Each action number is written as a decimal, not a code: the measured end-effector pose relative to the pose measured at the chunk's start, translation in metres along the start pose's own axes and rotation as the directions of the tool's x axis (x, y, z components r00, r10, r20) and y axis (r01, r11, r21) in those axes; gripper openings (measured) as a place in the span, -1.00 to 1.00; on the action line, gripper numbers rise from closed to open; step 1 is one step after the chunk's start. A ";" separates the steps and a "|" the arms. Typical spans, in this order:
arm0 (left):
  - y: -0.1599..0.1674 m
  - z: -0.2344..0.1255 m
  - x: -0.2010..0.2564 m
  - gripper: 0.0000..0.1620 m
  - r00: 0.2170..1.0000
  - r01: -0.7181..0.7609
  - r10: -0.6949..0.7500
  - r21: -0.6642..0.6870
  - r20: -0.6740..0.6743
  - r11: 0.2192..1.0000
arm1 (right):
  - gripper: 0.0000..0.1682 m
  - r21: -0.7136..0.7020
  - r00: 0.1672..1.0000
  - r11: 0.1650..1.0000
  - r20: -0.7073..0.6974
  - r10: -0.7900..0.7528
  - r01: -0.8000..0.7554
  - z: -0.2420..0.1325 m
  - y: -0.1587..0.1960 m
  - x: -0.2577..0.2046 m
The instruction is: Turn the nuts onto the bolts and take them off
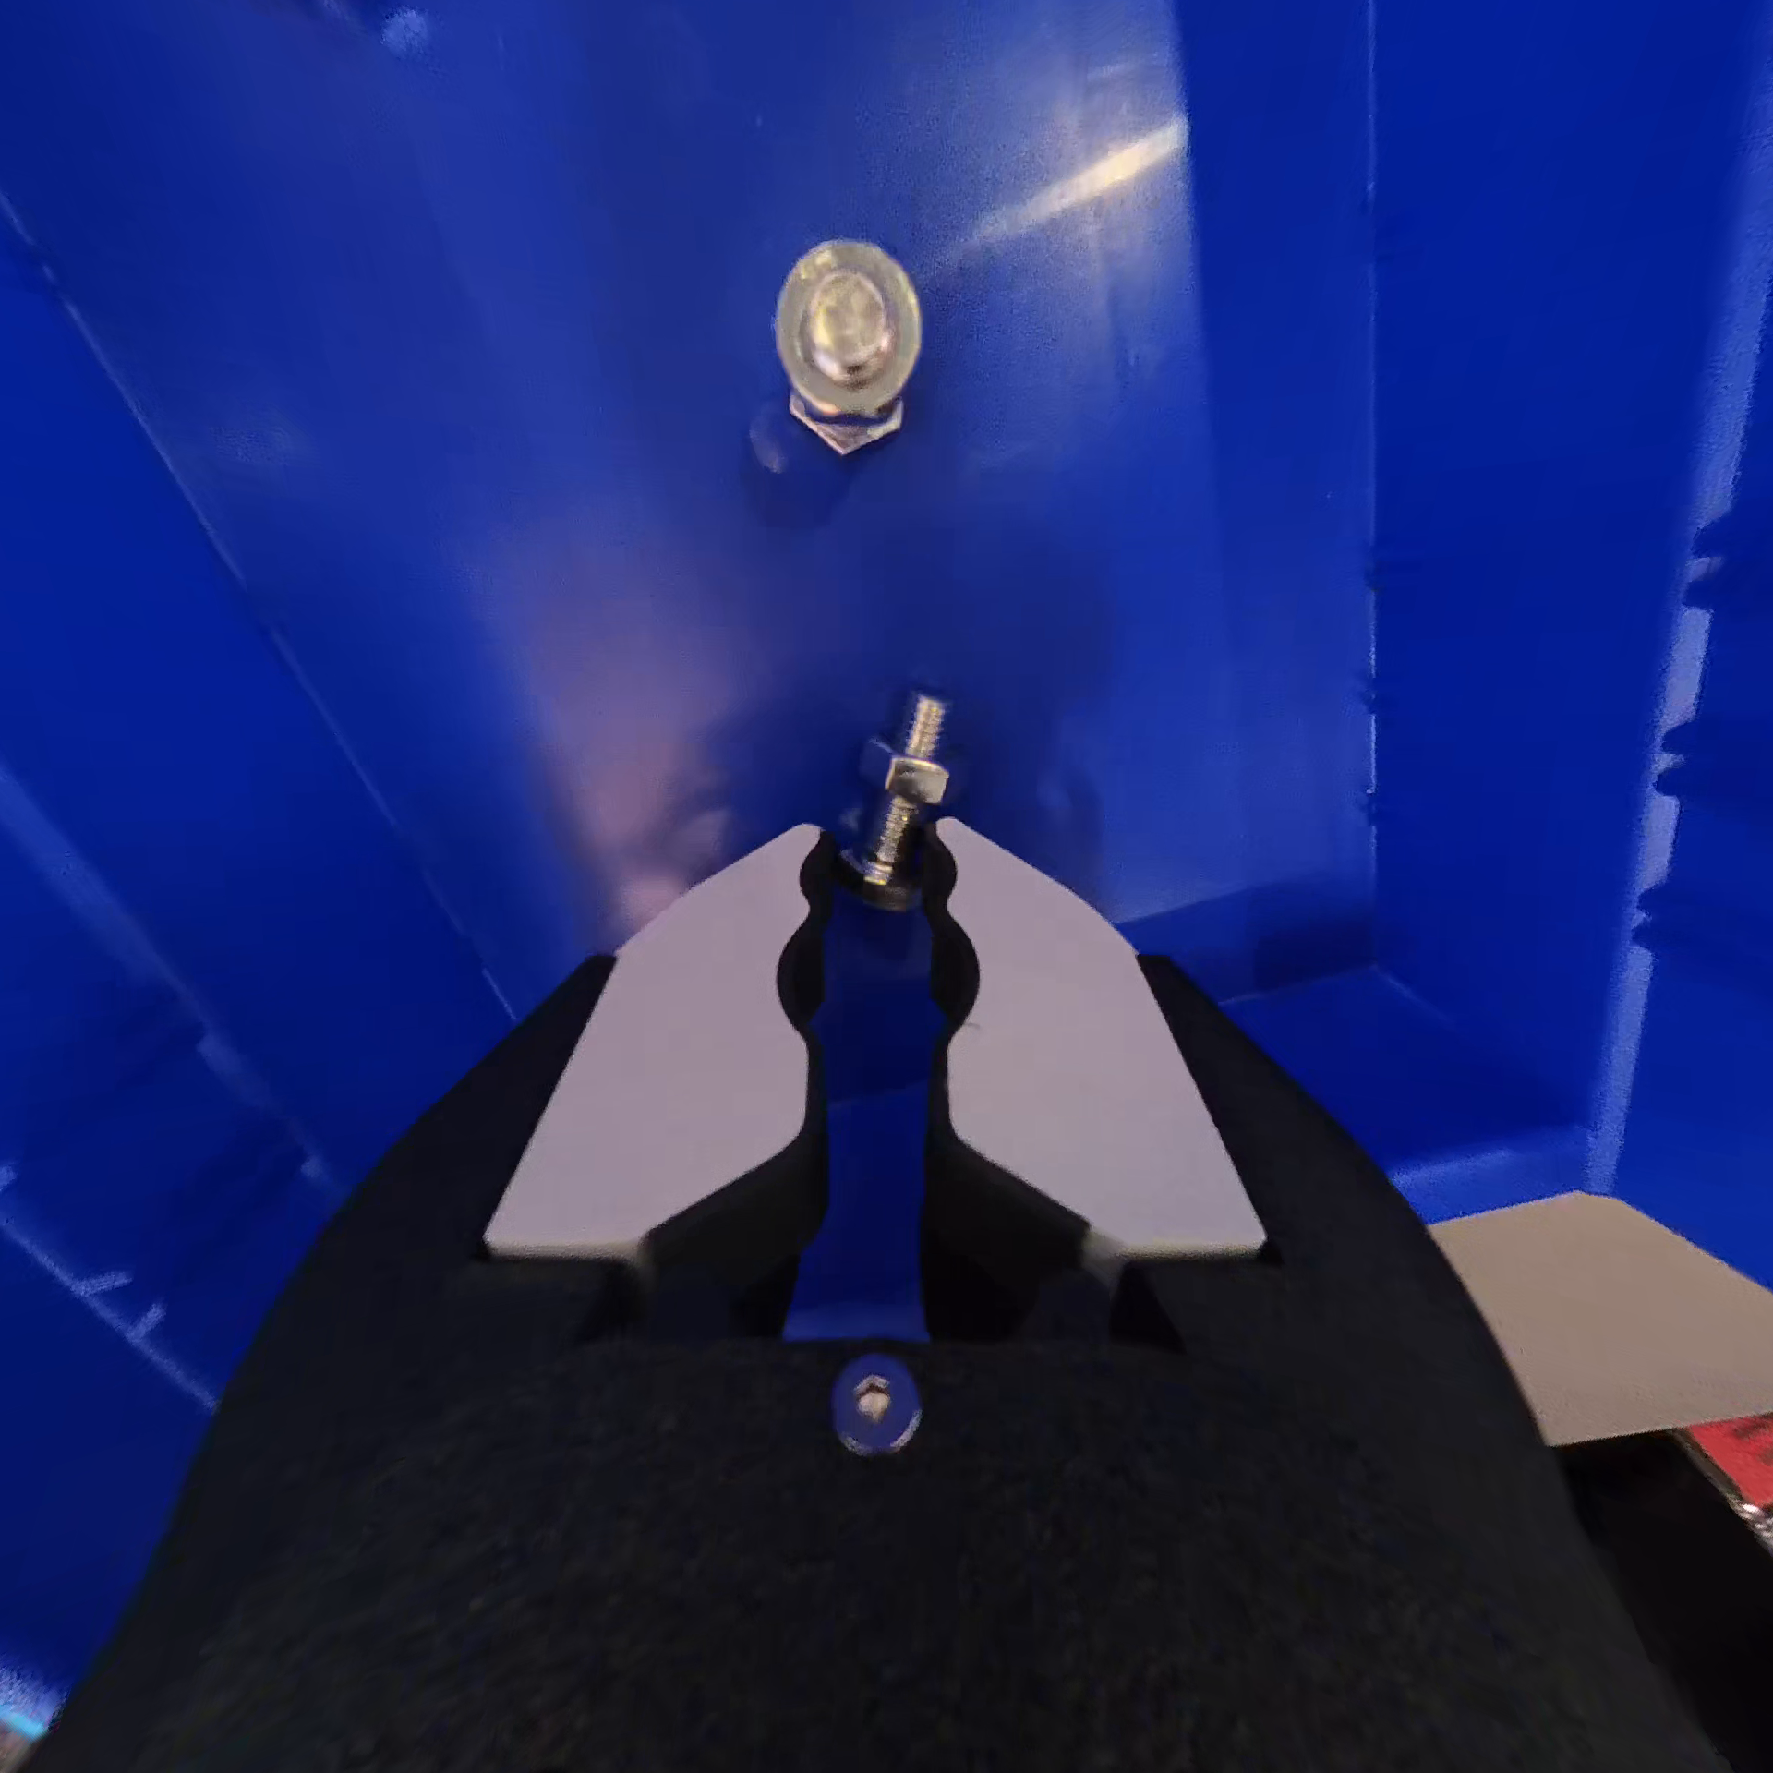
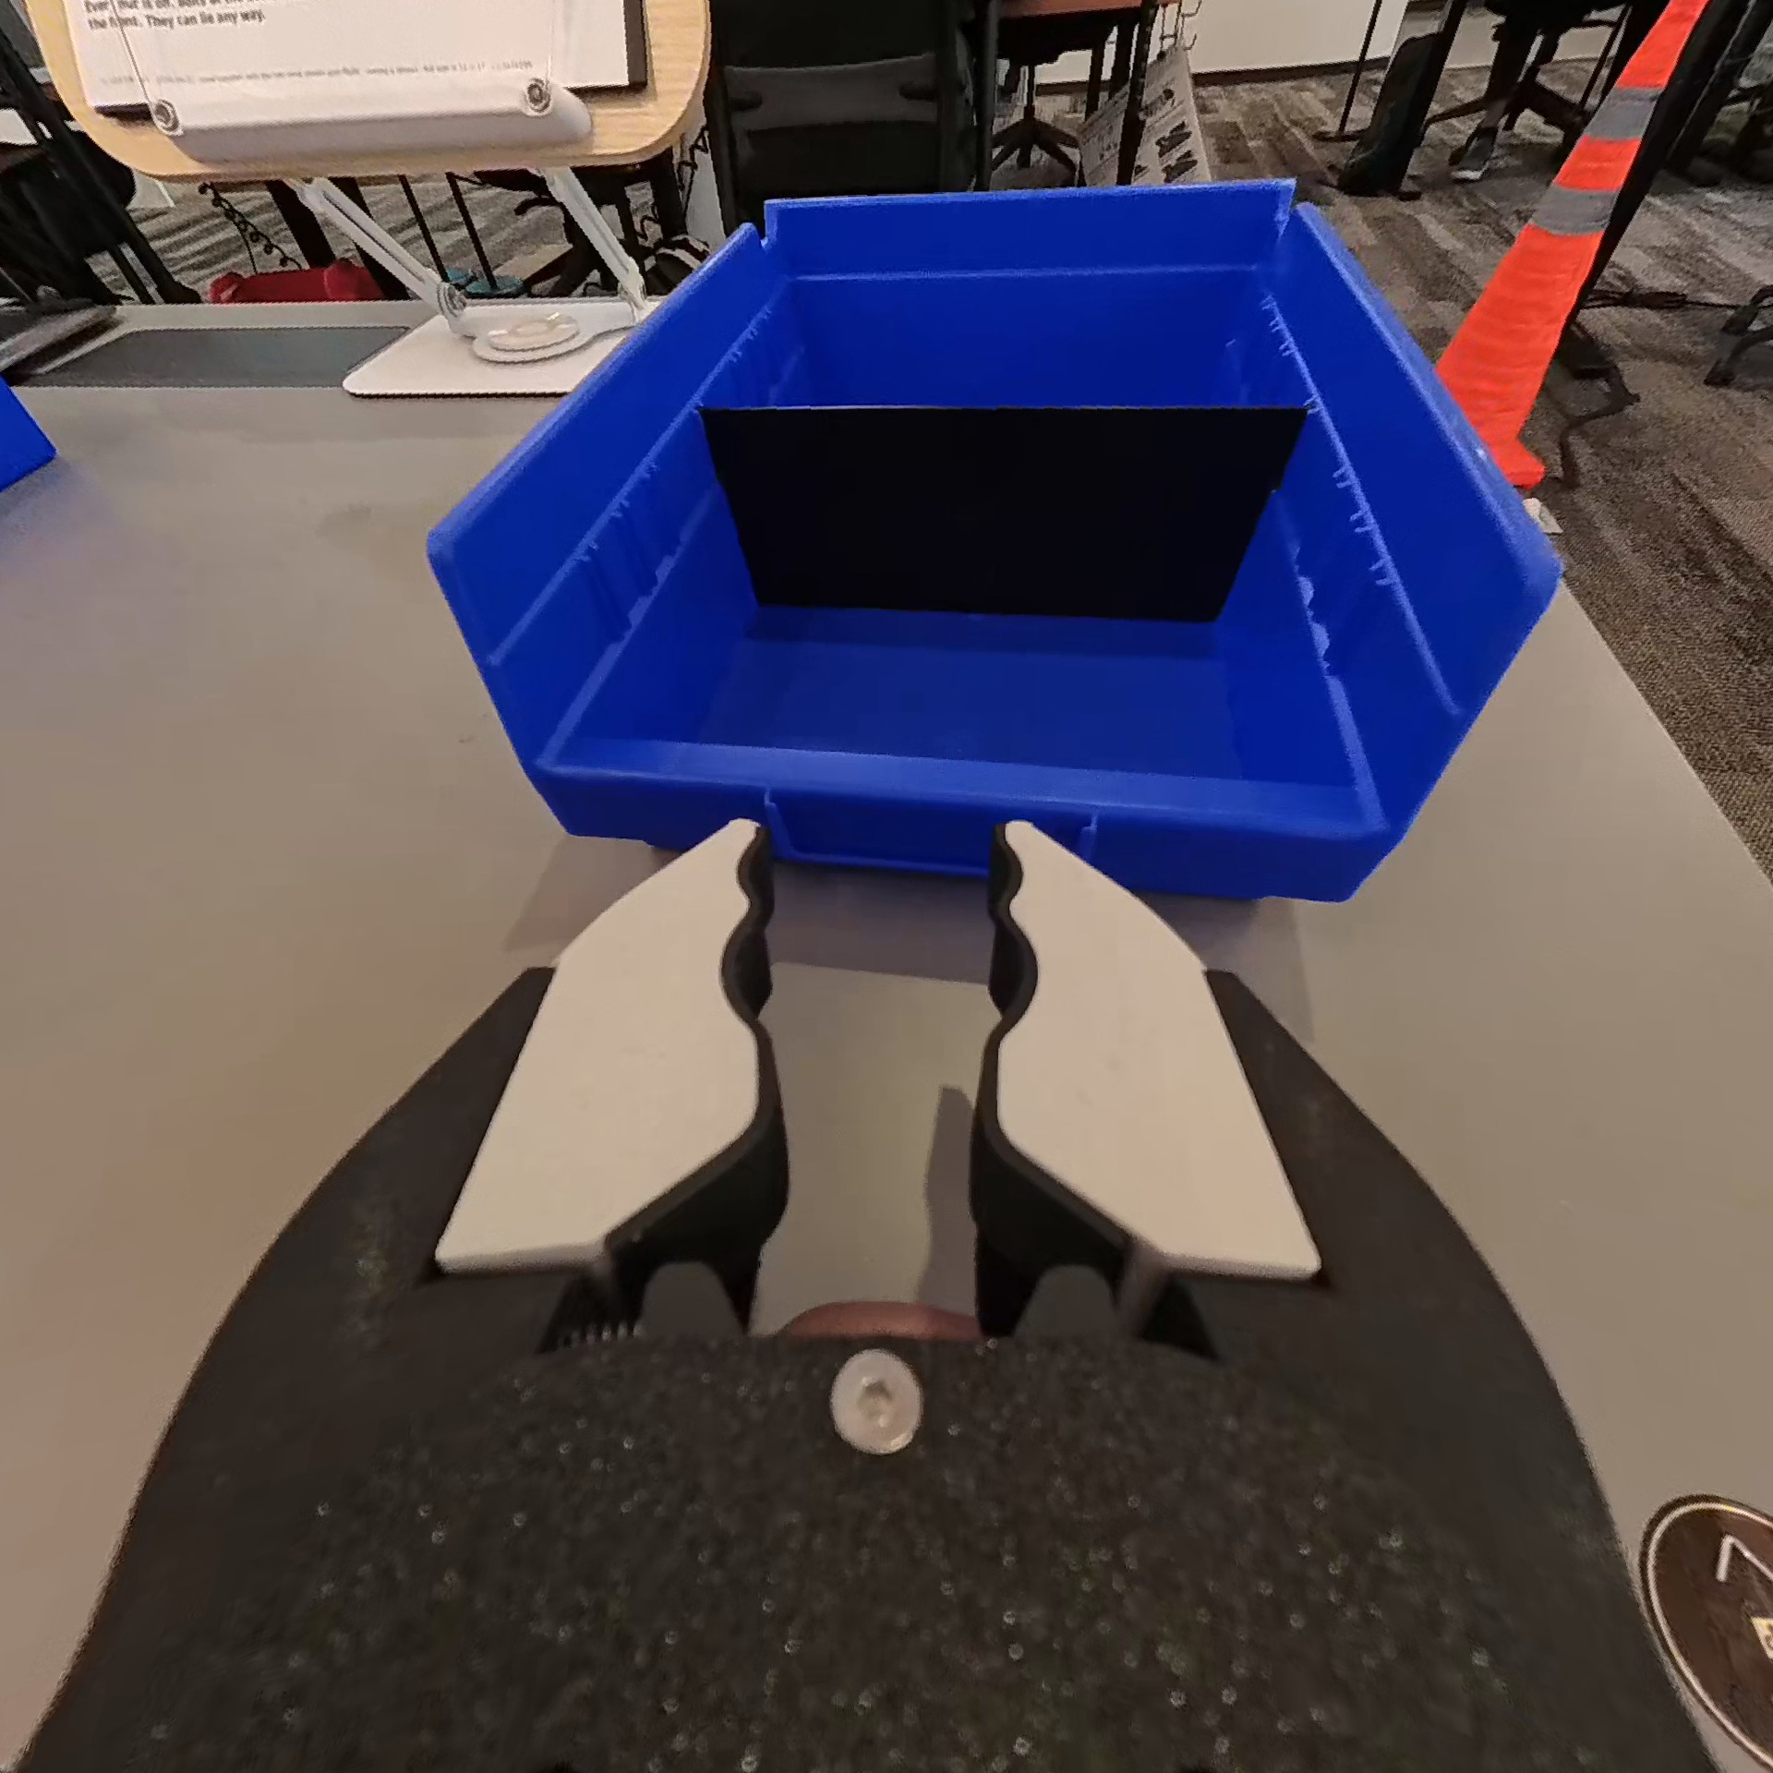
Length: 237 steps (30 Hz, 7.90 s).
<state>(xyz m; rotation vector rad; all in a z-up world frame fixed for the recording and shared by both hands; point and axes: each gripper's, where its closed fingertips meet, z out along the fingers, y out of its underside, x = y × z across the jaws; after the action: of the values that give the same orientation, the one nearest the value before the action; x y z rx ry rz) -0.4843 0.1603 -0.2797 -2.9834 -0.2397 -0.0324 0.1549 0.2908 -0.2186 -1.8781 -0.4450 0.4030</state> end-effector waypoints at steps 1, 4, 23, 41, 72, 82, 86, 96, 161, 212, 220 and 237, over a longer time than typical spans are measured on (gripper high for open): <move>0.000 0.000 0.000 -0.80 1.000 -0.018 0.018 -0.001 0.010 1.000 | -0.50 0.000 1.000 1.000 0.000 -0.004 0.004 0.000 0.000 0.000; 0.000 0.000 -0.001 -0.81 0.997 -0.068 0.067 0.032 0.031 0.997 | -0.51 -0.005 1.000 1.000 -0.003 -0.027 0.027 0.000 0.000 -0.003; -0.026 -0.177 0.234 -0.82 0.474 0.202 0.568 0.711 -0.672 0.673 | -0.24 0.073 0.559 0.995 0.829 -0.020 -0.072 0.004 -0.102 -0.246; -0.016 -0.145 0.337 -0.83 0.314 0.220 0.642 0.712 -0.699 0.667 | -0.08 -0.021 0.301 0.999 0.954 0.009 0.036 0.031 -0.111 -0.346; -0.001 -0.137 0.355 -0.85 0.338 0.074 0.695 0.754 -0.634 0.652 | 0.04 -0.079 0.197 0.997 0.977 0.079 -0.004 0.025 -0.098 -0.354; -0.003 -0.134 0.345 -0.90 0.389 0.044 0.727 0.800 -0.566 0.598 | 0.14 -0.090 0.134 0.996 0.987 0.089 0.001 0.015 -0.101 -0.350; 0.000 -0.135 0.351 -0.90 0.408 0.002 0.782 0.857 -0.471 0.515 | 0.09 -0.092 0.149 0.996 0.984 0.093 -0.011 0.022 -0.101 -0.353; 0.001 -0.129 0.348 -0.90 0.429 -0.043 0.819 0.897 -0.382 0.440 | 0.16 -0.048 0.111 0.998 0.993 0.044 0.032 0.010 -0.094 -0.355; 0.003 -0.122 0.339 -0.90 0.413 -0.054 0.820 0.889 -0.396 0.456 | 0.09 -0.025 0.089 1.000 0.996 0.023 0.018 0.011 -0.085 -0.347; 0.008 -0.128 0.346 -0.90 0.416 -0.098 0.858 0.923 -0.301 0.371 | 0.04 0.023 0.142 0.999 0.989 -0.026 0.027 0.012 -0.095 -0.329; 0.009 -0.126 0.349 -0.90 0.412 -0.121 0.864 0.923 -0.289 0.366 | 0.07 0.020 0.070 0.998 0.997 -0.024 0.057 0.005 -0.090 -0.356; 0.015 -0.132 0.354 -0.90 0.403 -0.130 0.876 0.931 -0.263 0.340 | 0.07 0.058 0.107 0.996 0.992 -0.065 0.065 0.003 -0.096 -0.350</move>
<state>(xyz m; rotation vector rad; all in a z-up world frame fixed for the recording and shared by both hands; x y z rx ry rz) -0.1335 0.1817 -0.1392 -1.6479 0.7706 -0.8489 -0.1617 0.1536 -0.1069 -1.2491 -1.4466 1.6842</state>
